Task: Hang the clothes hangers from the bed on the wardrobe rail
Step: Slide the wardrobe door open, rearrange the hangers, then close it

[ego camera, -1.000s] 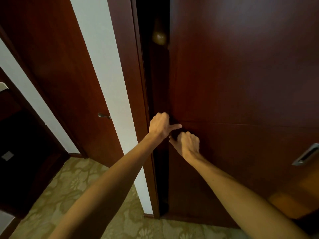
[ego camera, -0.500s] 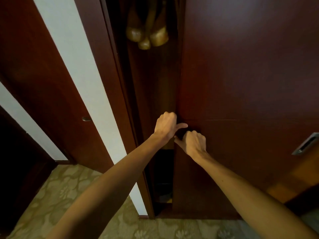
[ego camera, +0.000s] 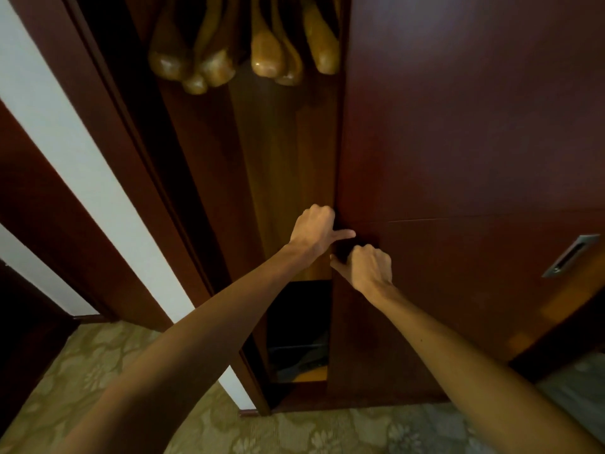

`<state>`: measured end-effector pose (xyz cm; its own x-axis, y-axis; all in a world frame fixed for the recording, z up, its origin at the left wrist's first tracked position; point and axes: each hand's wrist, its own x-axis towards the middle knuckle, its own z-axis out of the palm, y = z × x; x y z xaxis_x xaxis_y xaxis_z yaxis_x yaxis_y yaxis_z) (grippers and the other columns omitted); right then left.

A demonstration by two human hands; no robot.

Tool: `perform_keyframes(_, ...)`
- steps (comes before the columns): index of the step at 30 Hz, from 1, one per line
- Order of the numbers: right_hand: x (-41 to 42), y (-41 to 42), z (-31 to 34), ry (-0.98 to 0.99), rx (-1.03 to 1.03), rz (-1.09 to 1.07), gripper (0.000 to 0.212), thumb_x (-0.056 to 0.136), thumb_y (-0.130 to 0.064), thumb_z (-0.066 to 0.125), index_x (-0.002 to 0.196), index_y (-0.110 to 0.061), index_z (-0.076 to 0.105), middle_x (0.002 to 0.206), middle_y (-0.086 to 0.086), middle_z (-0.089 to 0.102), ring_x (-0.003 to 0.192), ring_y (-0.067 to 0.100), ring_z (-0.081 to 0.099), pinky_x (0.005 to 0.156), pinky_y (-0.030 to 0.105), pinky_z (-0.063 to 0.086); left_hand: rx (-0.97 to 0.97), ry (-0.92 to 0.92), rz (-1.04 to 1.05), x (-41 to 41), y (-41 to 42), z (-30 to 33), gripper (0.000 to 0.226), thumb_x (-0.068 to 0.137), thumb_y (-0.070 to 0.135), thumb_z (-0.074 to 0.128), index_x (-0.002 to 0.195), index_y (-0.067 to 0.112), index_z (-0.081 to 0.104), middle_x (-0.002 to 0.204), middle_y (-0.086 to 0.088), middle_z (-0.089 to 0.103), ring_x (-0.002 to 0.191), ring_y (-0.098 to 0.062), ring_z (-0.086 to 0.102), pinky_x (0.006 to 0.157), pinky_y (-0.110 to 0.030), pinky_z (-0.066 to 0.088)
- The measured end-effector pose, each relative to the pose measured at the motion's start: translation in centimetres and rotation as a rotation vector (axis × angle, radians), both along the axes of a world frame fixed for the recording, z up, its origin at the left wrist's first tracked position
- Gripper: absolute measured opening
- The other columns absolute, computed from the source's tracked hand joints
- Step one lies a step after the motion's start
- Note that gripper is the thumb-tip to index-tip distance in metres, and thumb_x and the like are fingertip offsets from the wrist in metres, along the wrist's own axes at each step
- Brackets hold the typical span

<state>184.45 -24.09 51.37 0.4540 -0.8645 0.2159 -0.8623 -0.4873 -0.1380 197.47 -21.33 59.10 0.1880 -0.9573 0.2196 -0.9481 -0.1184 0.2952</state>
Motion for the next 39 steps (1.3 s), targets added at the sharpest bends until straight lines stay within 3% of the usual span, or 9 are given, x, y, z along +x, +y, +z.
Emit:
perform_keyframes(9, -5.8, -2.9, 0.8, 0.015, 0.01, 0.011, 0.056, 0.092, -0.065, 0.048, 0.065, -0.018, 0.06, 0.071, 0.003, 0.071, 0.068, 0.023, 0.07, 0.057, 0.03, 0.042, 0.069, -0.038, -0.045, -4.9, -3.8, -0.4, 0.055, 0.086, 0.062, 0.065, 0.065, 0.018, 0.039, 0.067, 0.003, 0.046, 0.059, -0.012, 0.047, 0.059, -0.029, 0.039)
perform_keyframes(12, -7.5, -3.9, 0.7, 0.015, 0.017, 0.002, 0.058, 0.091, -0.065, 0.049, 0.062, -0.017, 0.062, 0.065, 0.0, 0.069, 0.063, 0.02, 0.069, 0.055, 0.028, 0.041, 0.062, -0.047, -0.047, -6.8, -4.7, -0.4, 0.055, 0.086, 0.062, 0.064, 0.065, 0.019, 0.037, 0.069, 0.004, 0.044, 0.067, -0.015, 0.051, 0.063, -0.029, 0.04)
perform_keyframes(17, -10.0, -5.2, 1.0, 0.012, 0.024, -0.019, 0.056, 0.092, -0.064, 0.048, 0.056, -0.022, 0.053, 0.066, 0.0, 0.069, 0.064, 0.019, 0.068, 0.056, 0.028, 0.041, 0.065, -0.023, -0.06, -9.6, -5.9, 0.0, 0.055, 0.087, 0.059, 0.066, 0.065, 0.019, 0.036, 0.066, 0.004, 0.043, 0.061, -0.012, 0.046, 0.059, -0.028, 0.038)
perform_keyframes(21, -11.9, -6.1, 1.0, 0.002, 0.031, -0.034, 0.055, 0.091, -0.064, 0.049, 0.062, -0.019, 0.061, 0.068, 0.0, 0.07, 0.067, 0.02, 0.07, 0.056, 0.028, 0.043, 0.082, -0.008, -0.08, -11.5, -6.9, 0.1, 0.054, 0.088, 0.058, 0.065, 0.065, 0.02, 0.035, 0.065, 0.004, 0.042, 0.057, -0.011, 0.042, 0.055, -0.025, 0.034)
perform_keyframes(24, -13.3, -6.8, 1.1, 0.011, 0.035, -0.058, 0.055, 0.091, -0.064, 0.048, 0.072, -0.016, 0.068, 0.074, 0.002, 0.072, 0.072, 0.022, 0.071, 0.058, 0.029, 0.043, 0.091, 0.006, -0.085, -12.9, -7.8, 0.0, 0.053, 0.088, 0.058, 0.065, 0.066, 0.02, 0.036, 0.067, 0.004, 0.044, 0.06, -0.013, 0.046, 0.057, -0.026, 0.037)
perform_keyframes(28, -15.0, -7.8, 1.2, 0.006, 0.049, -0.072, 0.052, 0.091, -0.063, 0.049, 0.068, -0.018, 0.062, 0.075, 0.002, 0.072, 0.072, 0.022, 0.07, 0.059, 0.029, 0.043, 0.097, 0.011, -0.103, -14.7, -9.0, 0.1, 0.052, 0.088, 0.058, 0.066, 0.066, 0.019, 0.039, 0.066, 0.003, 0.046, 0.061, -0.015, 0.049, 0.058, -0.029, 0.041)
perform_keyframes(32, -16.3, -8.7, 1.0, 0.012, 0.042, -0.078, 0.053, 0.092, -0.062, 0.049, 0.075, -0.015, 0.069, 0.076, 0.003, 0.072, 0.074, 0.022, 0.071, 0.059, 0.028, 0.043, 0.094, 0.02, -0.111, -16.0, -9.9, -0.1, 0.051, 0.087, 0.059, 0.066, 0.068, 0.018, 0.042, 0.069, 0.002, 0.048, 0.065, -0.017, 0.053, 0.06, -0.031, 0.046)
perform_keyframes(36, -17.6, -9.6, 0.7, 0.004, 0.04, -0.081, 0.052, 0.09, -0.063, 0.051, 0.075, -0.016, 0.068, 0.074, 0.002, 0.072, 0.07, 0.021, 0.07, 0.057, 0.027, 0.042, 0.094, 0.041, -0.129, -17.1, -10.7, -0.1, 0.051, 0.088, 0.058, 0.066, 0.067, 0.019, 0.041, 0.067, 0.003, 0.047, 0.06, -0.014, 0.048, 0.058, -0.029, 0.042)
perform_keyframes(39, -18.6, -10.3, 0.6, -0.003, 0.042, -0.077, 0.052, 0.089, -0.064, 0.052, 0.07, -0.018, 0.066, 0.067, -0.001, 0.069, 0.064, 0.019, 0.069, 0.056, 0.026, 0.044, 0.089, 0.037, -0.144, -18.0, -11.4, -0.3, 0.05, 0.087, 0.059, 0.066, 0.075, 0.013, 0.051, 0.072, -0.001, 0.056, 0.066, -0.017, 0.056, 0.06, -0.032, 0.05)
